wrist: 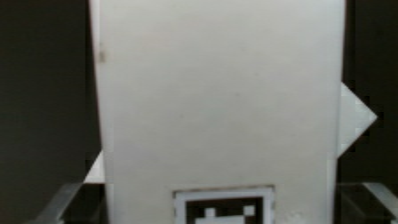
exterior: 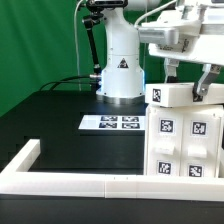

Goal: Assemble cabinet

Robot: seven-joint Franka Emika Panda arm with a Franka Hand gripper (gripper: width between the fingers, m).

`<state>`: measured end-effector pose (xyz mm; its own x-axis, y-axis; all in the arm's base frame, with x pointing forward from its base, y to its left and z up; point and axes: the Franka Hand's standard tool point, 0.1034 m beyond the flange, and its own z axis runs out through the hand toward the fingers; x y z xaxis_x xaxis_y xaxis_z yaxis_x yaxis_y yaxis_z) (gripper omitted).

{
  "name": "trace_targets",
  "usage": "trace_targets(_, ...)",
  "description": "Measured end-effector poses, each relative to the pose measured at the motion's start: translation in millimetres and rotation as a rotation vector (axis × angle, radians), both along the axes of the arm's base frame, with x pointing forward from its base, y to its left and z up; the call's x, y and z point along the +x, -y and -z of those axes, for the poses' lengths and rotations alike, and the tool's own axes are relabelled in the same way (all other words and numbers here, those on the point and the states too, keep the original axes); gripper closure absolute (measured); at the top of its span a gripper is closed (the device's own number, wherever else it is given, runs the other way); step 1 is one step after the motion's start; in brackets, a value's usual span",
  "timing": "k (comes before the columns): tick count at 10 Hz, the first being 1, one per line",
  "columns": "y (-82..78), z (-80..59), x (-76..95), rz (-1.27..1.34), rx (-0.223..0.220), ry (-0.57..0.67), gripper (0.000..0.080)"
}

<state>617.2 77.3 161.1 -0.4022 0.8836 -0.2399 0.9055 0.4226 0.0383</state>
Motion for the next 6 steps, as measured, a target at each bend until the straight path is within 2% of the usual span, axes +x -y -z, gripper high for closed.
trace_targets(1, 4.6, -0.2, -2.3, 0.176, 0.004, 0.008, 0.0242)
trace_targets(2, 4.6, -0.2, -2.6, 0.236, 0.010, 0.019, 0.0242)
trace_targets(4, 4.0, 0.1, -4.1, 0.510, 0.040, 0.071, 0.0241)
trace_targets(6, 4.6, 0.3, -5.4, 0.663, 0.053, 0.098, 0.0241)
